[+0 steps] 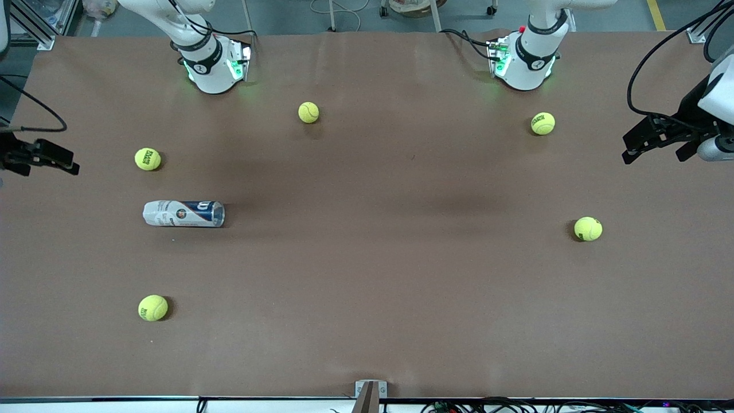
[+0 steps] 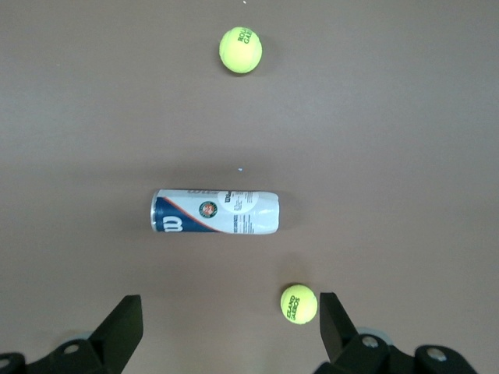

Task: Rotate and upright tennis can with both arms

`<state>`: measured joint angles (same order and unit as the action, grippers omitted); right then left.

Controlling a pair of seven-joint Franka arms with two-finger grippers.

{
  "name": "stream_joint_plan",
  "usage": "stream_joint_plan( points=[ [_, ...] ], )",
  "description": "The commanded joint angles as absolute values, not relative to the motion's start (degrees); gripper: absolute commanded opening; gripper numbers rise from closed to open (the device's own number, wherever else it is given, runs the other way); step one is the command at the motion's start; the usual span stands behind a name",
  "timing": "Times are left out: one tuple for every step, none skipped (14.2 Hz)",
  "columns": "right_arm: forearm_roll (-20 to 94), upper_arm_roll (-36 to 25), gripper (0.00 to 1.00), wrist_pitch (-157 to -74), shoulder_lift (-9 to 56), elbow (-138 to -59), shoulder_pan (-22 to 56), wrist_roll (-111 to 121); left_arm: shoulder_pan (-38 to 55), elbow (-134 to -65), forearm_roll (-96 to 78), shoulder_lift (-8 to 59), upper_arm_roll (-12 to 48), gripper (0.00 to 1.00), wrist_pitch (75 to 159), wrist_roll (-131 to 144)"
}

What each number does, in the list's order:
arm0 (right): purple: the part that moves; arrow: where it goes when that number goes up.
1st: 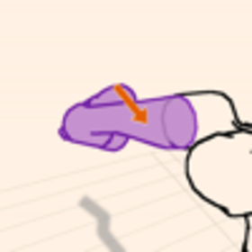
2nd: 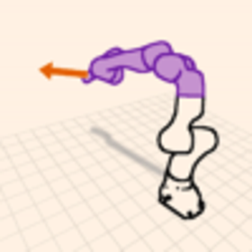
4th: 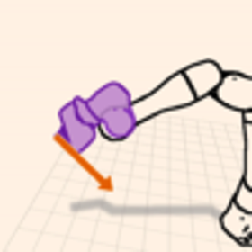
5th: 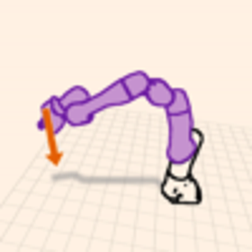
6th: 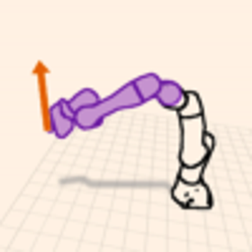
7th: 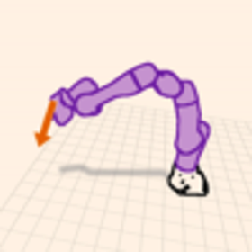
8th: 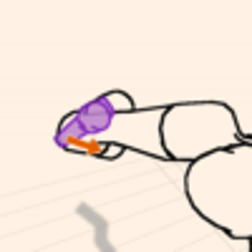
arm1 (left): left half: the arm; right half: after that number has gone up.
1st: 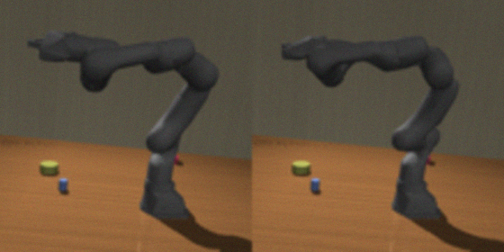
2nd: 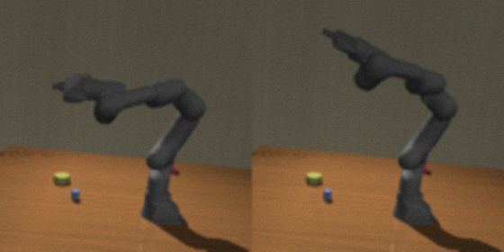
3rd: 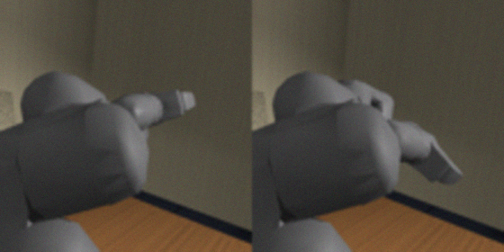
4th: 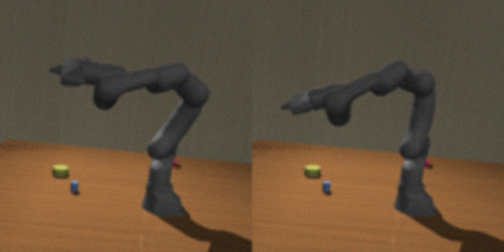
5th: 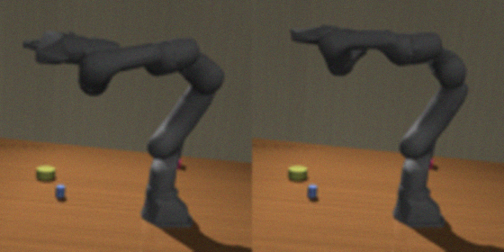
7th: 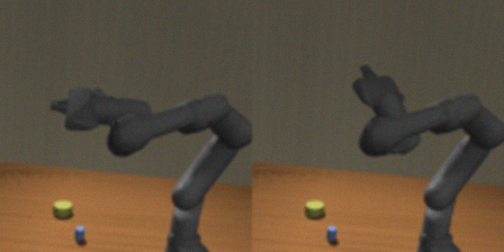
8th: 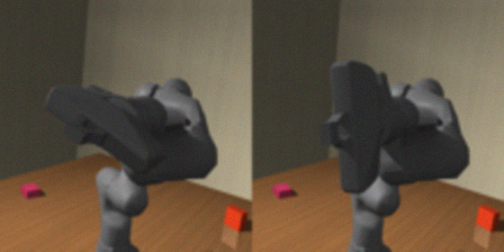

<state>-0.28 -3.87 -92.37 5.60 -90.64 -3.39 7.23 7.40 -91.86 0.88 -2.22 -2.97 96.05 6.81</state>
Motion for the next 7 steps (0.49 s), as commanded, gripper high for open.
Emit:
stream_joint_plan(
  points=[
    [-0.88,-3.34,1.0,-96.83,10.36,-89.38,-7.54,8.17,7.12,-91.14,0.62,-2.37,-2.72,1.0,95.1,6.33],
    [-1.23,-3.34,1.0,-97.55,10.55,-89.73,-8.78,8.09,7.12,-91.14,0.62,-2.37,-2.72,1.0,95.1,6.33],
    [-1.14,-3.34,1.0,-97.82,10.72,-89.74,-10.27,7.48,7.12,-91.14,0.62,-2.37,-2.72,1.0,95.1,6.33],
    [-1.14,-3.34,1.0,-98.0,11.33,-89.82,-10.72,5.82,7.03,-91.14,0.44,-2.37,-2.72,1.0,95.1,6.24],
    [-1.23,-3.34,1.0,-98.09,11.69,-89.82,-10.98,-0.12,7.03,-91.14,0.27,-2.37,-2.72,1.0,95.1,6.33],
    [-0.8,-3.34,1.0,-97.82,11.86,-89.91,-11.77,-10.88,7.03,-91.14,0.26,-2.37,-2.72,1.0,95.1,6.33],
    [-0.79,-3.25,1.0,-97.39,12.47,-90.52,-11.43,-22.82,7.03,-91.14,0.26,-2.37,-2.72,1.0,95.1,6.33]
  ],
)
